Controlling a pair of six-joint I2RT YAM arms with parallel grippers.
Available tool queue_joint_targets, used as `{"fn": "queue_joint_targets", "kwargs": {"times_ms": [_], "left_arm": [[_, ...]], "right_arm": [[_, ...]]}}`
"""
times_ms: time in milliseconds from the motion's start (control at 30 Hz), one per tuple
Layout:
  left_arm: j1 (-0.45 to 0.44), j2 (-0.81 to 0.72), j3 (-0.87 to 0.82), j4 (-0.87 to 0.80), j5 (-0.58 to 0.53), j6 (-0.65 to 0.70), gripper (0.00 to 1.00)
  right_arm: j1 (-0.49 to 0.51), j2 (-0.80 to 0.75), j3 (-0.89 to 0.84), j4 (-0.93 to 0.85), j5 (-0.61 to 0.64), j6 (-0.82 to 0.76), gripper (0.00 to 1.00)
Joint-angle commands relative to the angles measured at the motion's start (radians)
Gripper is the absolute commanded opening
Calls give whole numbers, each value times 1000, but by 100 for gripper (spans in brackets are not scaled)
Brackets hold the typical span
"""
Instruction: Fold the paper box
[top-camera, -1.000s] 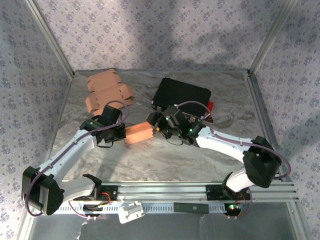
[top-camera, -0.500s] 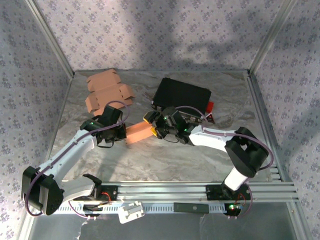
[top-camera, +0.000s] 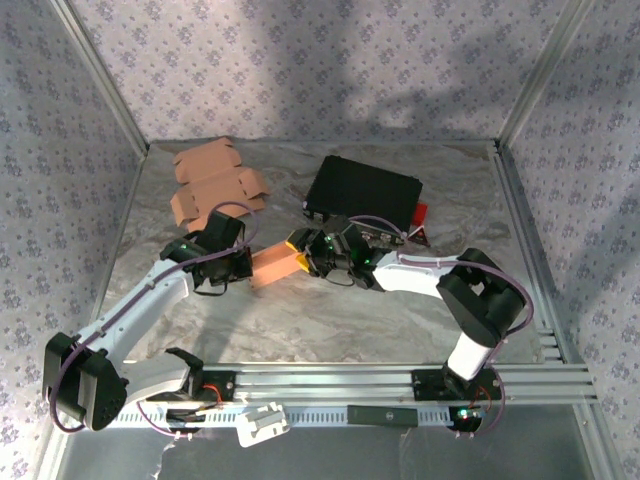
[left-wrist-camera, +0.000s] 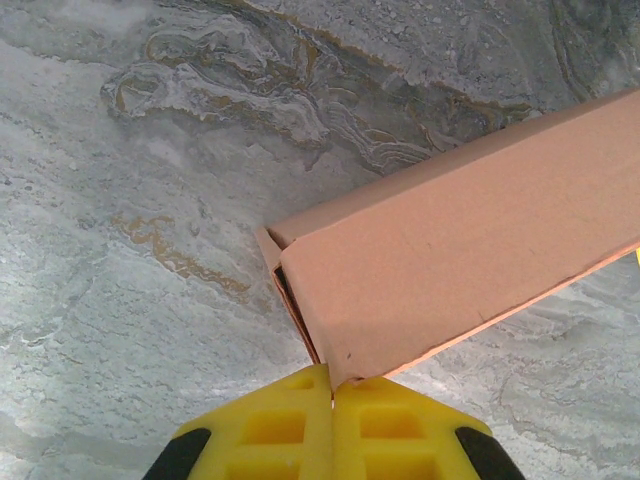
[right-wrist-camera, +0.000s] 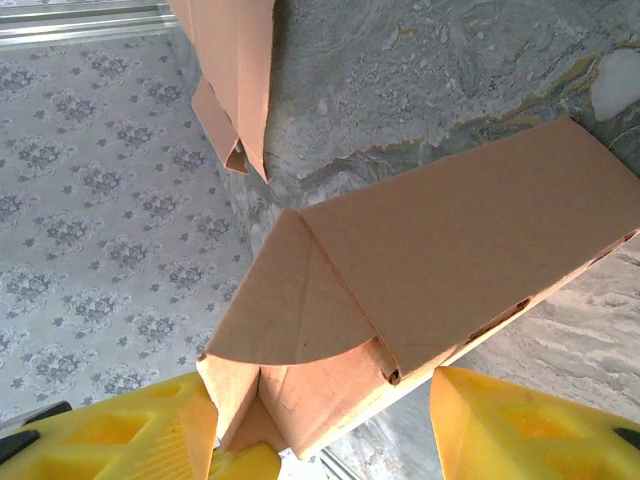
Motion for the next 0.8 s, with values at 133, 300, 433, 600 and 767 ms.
{"fn": "queue_joint_targets", "kwargs": {"times_ms": [133, 300, 433, 600, 767], "left_arm": [[-5, -37, 45, -33, -5, -4, 14], [-5, -119, 70, -34, 80, -49, 47], [7, -199, 64, -3, 136, -121, 55], [115, -193, 22, 43, 220, -175, 55], [217, -182, -51, 149, 296, -238, 50]], "right_arm": [[-10, 11, -27, -9, -5, 6, 55], [-15, 11, -26, -10, -9, 9, 54], [-14, 18, -25, -4, -12, 12, 53], [-15, 25, -33, 8, -13, 20, 52], [-13, 26, -38, 16, -14, 24, 51]]}}
